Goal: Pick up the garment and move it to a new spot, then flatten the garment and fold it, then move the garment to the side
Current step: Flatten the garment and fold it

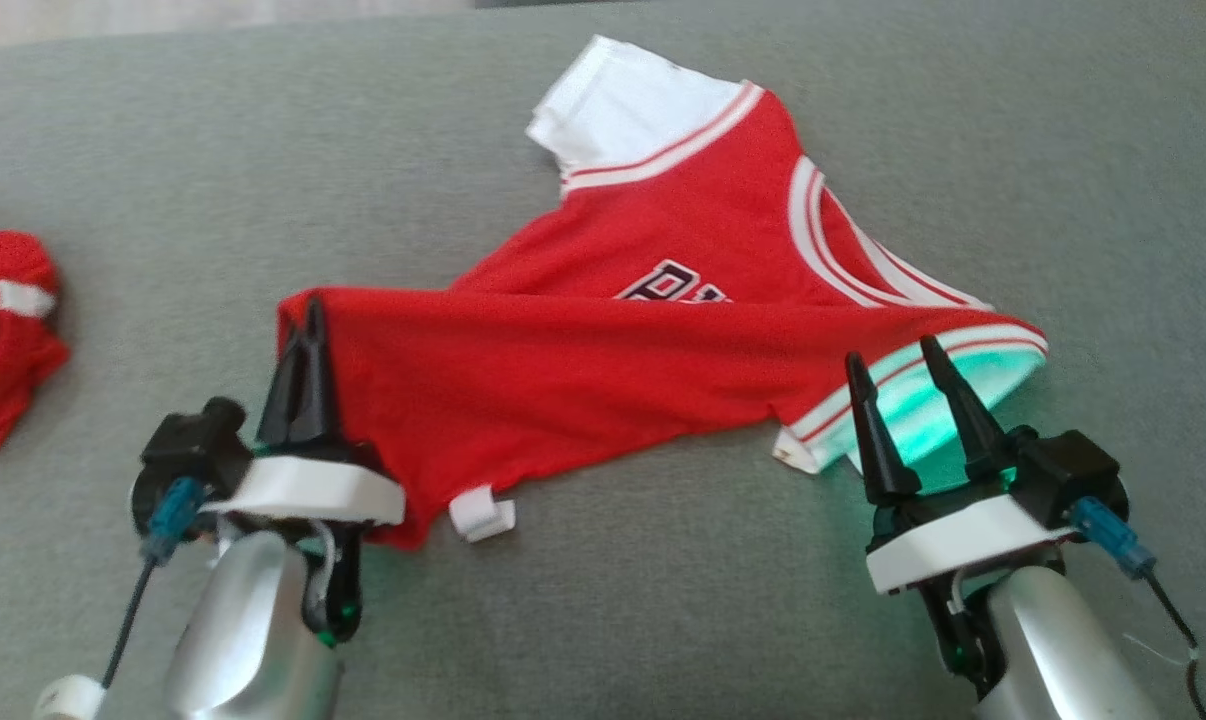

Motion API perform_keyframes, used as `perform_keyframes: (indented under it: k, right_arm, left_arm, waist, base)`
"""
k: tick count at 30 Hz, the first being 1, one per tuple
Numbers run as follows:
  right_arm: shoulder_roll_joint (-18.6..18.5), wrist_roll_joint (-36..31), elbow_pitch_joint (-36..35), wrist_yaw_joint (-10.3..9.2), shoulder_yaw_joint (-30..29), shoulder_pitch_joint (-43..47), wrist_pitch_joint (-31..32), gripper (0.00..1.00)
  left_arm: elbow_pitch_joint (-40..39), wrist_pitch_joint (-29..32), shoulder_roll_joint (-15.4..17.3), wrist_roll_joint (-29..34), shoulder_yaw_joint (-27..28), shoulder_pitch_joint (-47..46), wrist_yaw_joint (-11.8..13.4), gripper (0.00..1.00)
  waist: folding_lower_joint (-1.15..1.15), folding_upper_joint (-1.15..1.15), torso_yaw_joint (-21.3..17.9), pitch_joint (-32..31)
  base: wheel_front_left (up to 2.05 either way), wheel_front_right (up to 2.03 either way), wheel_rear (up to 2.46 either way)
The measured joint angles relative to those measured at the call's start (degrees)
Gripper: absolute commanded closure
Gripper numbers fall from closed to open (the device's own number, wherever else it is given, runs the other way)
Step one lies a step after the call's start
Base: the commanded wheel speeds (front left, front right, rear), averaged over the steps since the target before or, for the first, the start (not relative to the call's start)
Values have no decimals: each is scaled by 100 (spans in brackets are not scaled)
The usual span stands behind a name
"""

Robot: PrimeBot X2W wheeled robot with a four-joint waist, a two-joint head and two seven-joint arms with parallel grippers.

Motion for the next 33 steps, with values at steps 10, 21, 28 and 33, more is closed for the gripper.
perform_keyframes:
  k: [10,21,28,33]
  right_arm:
    - [11,0,-322,0,-348,37,0,0]
    - [113,-97,-311,0,-479,537,0,0]
    - [158,-99,-230,0,-642,951,0,0]
    - [164,-99,-211,0,-621,994,0,0]
  left_arm:
    - [-293,0,-62,342,632,424,10,0]
    - [-770,0,-79,400,442,1514,10,0]
    - [-866,0,-76,220,-73,2240,193,0]
    - [-865,0,-68,223,-210,2306,227,0]
  waist:
    - [-1,0,-114,-149]
    - [-2,0,2,-804]
    - [-3,0,52,-1253]
    - [-2,0,50,-1318]
  base:
    - [0,0,0]
    - [0,0,0]
    - [0,0,0]
    - [0,0,0]
